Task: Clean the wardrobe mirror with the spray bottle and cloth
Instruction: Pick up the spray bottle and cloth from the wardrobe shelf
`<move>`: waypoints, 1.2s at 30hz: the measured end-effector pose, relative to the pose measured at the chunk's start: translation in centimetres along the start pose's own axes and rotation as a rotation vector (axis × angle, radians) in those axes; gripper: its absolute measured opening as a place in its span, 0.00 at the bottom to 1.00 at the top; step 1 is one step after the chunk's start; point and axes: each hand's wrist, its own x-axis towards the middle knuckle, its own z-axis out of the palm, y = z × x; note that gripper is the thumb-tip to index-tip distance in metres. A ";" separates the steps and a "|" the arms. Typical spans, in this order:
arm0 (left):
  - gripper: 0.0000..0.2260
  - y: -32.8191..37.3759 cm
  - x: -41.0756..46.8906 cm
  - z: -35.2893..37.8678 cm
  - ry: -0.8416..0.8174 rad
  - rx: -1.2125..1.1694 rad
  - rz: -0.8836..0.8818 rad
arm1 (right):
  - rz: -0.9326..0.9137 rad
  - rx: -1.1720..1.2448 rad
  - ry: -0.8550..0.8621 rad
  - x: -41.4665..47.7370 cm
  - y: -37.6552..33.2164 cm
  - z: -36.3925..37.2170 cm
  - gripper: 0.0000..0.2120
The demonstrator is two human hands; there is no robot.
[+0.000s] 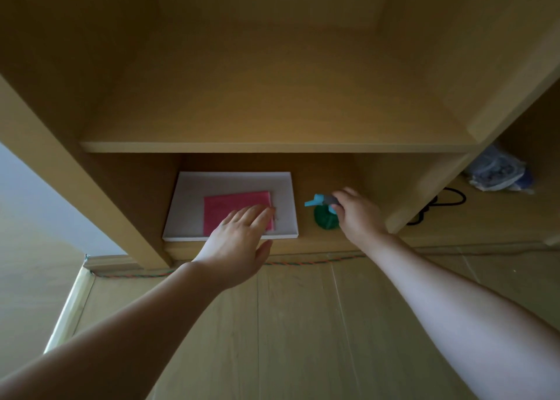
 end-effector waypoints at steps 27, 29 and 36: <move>0.13 -3.2 -4.4 -2.5 -0.048 -0.120 -0.103 | -0.460 0.412 -0.117 -2.4 -9.7 -0.6 0.23; 0.13 -4.2 -5.2 -2.6 -0.038 -0.115 -0.122 | -0.423 0.342 -0.139 -1.9 -9.8 0.7 0.21; 0.12 -7.3 -7.4 -3.0 -0.049 -0.112 -0.152 | -0.286 0.161 -0.357 0.4 -12.5 4.9 0.21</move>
